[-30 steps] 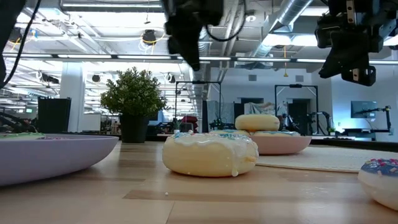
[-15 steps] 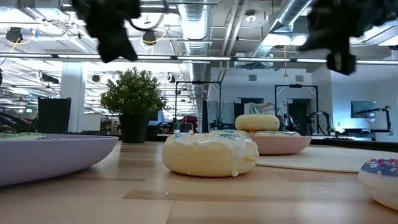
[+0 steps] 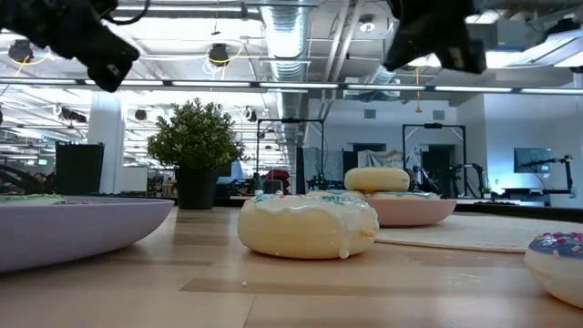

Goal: Pick & Place donuts
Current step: Put the small white donut on the purple plate

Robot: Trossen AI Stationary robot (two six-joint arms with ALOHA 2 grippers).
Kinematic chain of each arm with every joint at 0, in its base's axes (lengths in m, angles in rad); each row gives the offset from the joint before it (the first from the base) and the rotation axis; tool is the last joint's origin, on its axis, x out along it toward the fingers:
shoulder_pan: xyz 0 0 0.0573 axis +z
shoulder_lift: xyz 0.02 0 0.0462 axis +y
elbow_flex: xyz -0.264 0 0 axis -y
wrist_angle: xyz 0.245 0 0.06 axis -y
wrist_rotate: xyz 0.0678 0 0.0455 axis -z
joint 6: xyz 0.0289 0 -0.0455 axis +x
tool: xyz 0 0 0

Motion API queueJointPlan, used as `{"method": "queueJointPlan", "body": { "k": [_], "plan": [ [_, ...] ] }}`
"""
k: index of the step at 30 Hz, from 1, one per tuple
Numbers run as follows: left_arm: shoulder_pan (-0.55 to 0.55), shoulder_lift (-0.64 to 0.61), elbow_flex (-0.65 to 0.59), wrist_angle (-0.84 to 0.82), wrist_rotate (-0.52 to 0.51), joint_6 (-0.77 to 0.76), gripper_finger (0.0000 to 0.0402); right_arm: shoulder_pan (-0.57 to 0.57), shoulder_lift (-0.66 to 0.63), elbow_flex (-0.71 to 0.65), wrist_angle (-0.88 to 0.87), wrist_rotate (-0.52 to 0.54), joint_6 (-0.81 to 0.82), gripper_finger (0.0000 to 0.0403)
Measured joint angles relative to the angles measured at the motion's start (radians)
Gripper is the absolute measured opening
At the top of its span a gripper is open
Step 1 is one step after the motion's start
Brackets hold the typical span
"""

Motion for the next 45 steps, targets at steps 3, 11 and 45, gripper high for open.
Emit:
{"method": "queueJointPlan", "body": {
  "k": [3,11,45],
  "plan": [
    [0.0,-0.093,-0.039,-0.035,0.001,0.021,0.0,0.027,0.137,0.166,-0.215,-0.055,0.112,0.0],
    [-0.001,-0.179,-0.07,-0.145,0.016,0.021,0.0,0.149,0.398,0.388,-0.512,-0.189,0.585,0.0],
    [-0.001,-0.178,-0.081,-0.114,0.072,-0.032,0.0,0.431,0.536,0.253,-0.38,-0.247,1.053,0.0291]
  ]
}}
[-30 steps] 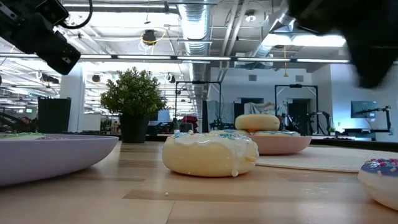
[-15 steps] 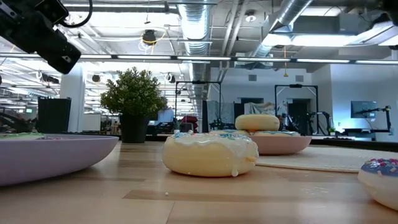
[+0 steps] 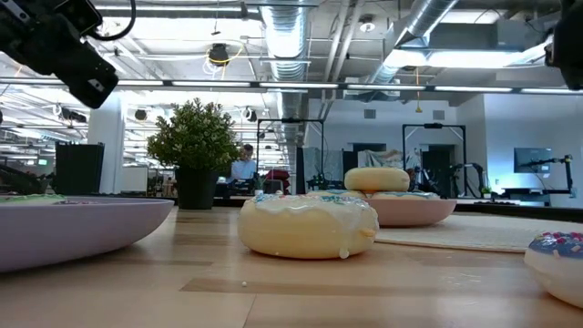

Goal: Pick & Place donuts
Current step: Put the small white donut on the purple plate

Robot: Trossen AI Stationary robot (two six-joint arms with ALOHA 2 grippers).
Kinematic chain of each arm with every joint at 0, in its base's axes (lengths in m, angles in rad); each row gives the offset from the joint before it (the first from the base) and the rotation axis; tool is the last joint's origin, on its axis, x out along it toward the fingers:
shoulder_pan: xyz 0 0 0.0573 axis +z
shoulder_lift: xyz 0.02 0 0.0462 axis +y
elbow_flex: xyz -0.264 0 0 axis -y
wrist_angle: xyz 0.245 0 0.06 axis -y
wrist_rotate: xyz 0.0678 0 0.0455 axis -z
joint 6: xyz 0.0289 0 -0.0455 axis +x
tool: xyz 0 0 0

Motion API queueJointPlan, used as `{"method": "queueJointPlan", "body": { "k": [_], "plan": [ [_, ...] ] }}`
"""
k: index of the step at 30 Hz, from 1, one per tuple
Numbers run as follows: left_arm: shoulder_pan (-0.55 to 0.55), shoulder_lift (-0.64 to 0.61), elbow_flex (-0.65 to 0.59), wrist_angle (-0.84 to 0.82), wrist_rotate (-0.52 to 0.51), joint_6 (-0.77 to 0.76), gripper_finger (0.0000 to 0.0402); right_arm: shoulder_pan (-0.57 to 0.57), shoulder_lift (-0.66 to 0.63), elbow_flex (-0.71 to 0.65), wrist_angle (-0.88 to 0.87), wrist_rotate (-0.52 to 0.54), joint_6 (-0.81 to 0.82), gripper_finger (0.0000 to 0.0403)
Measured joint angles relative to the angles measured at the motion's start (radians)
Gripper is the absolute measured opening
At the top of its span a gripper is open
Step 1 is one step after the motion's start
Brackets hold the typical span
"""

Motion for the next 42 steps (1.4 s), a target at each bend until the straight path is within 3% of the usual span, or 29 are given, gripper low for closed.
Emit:
{"method": "queueJointPlan", "body": {
  "k": [7,27,35,42],
  "plan": [
    [0.0,0.0,0.0,-0.033,0.0,-0.026,0.0,0.0,0.0,-0.035,0.14,0.009,-0.034,0.029],
    [0.0,0.0,0.0,-0.058,0.022,-0.027,0.0,-0.015,0.0,-0.037,0.126,-0.037,0.074,0.0288],
    [0.0,0.0,0.0,-0.062,0.037,-0.025,0.0,-0.061,0.025,-0.035,0.155,-0.058,0.045,0.0253],
    [0.0,0.0,0.001,-0.072,0.054,-0.021,0.0,-0.069,0.058,0.01,0.117,-0.082,0.042,0.0198]
  ]
}}
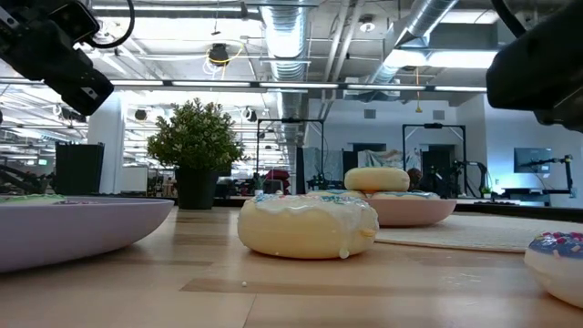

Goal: Pick & Place donuts
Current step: Put the small white donut on the purple plate

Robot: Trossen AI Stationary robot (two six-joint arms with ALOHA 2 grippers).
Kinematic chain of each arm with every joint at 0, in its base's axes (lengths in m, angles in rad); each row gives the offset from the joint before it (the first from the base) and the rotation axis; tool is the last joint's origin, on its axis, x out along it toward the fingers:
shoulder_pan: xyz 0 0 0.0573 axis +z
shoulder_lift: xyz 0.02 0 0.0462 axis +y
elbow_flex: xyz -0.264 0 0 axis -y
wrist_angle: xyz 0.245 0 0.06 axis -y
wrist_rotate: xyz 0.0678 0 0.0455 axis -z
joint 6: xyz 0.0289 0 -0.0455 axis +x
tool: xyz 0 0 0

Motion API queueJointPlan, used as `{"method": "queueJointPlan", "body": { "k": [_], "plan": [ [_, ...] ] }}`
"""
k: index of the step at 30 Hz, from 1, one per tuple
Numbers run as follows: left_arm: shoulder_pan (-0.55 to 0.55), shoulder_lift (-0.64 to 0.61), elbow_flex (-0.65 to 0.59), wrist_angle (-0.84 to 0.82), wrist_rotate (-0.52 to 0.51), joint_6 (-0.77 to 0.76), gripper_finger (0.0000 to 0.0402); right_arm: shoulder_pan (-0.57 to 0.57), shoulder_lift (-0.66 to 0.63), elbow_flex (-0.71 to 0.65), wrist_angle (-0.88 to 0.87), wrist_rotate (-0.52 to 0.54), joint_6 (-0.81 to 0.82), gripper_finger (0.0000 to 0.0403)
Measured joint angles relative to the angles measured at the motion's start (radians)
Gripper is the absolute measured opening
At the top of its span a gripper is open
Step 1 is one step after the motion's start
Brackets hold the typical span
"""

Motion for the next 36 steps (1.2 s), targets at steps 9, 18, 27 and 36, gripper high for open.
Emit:
{"method": "queueJointPlan", "body": {
  "k": [9,18,27,36],
  "plan": [
    [0.0,0.0,0.0,0.001,0.005,0.002,0.0,0.012,0.0,0.085,0.0,0.177,-0.007,0.015],
    [0.0,0.0,0.0,0.001,0.033,0.002,0.0,-0.047,0.003,0.257,0.361,0.665,-0.49,0.0144],
    [0.0,0.0,0.0,-0.006,0.035,0.003,0.0,-0.298,0.221,0.546,0.59,0.396,-0.852,0.0136],
    [0.0,0.002,0.0,-0.008,0.07,0.007,0.0,-0.334,0.496,0.949,0.153,0.178,-0.656,0.0136]
  ]
}}
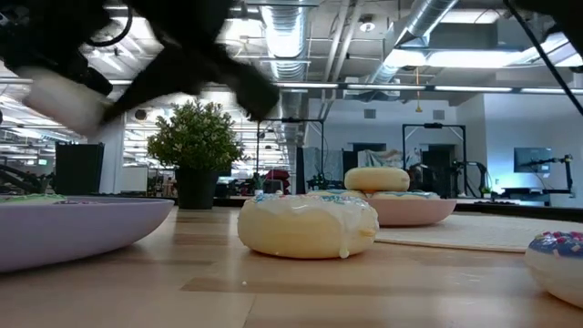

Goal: Pick & Place donuts
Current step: Put the small white donut on the purple plate

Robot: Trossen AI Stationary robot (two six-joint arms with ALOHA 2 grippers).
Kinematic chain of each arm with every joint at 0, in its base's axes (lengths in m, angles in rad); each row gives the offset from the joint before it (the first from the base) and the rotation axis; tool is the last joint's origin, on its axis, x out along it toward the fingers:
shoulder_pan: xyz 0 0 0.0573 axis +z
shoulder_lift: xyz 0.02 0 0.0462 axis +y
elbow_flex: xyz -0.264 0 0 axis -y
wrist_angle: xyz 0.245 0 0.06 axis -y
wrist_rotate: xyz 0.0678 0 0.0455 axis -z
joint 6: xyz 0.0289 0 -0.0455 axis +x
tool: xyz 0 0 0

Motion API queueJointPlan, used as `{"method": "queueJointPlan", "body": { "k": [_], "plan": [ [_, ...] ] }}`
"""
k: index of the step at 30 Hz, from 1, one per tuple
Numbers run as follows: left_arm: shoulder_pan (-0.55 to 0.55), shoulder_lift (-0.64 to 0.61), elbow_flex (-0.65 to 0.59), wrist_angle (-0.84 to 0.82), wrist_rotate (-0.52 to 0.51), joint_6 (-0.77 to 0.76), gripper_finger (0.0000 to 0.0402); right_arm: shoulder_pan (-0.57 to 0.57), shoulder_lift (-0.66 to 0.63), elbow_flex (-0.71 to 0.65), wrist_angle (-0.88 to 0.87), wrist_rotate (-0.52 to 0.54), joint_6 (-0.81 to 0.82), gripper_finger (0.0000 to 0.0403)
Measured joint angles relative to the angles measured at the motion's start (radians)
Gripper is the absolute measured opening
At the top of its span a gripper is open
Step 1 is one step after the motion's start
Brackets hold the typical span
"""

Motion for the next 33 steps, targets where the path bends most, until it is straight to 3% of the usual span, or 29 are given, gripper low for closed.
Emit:
{"method": "queueJointPlan", "body": {
  "k": [3,9,27,33],
  "plan": [
    [0.0,0.0,0.0,-0.001,0.004,0.0,0.0,0.013,0.003,-0.02,-0.004,-0.006,0.108,0.0136],
    [0.0,0.0,0.0,0.006,0.019,0.016,0.0,0.026,0.016,-0.026,-0.042,-0.003,0.165,0.0139],
    [0.0,0.0,0.0,0.006,0.043,0.016,0.0,-0.005,0.017,-0.026,-0.105,0.023,0.14,0.0209],
    [0.0,0.0,0.0,0.006,0.042,0.015,0.0,-0.009,0.018,-0.026,-0.076,-0.048,0.091,0.022]
  ]
}}
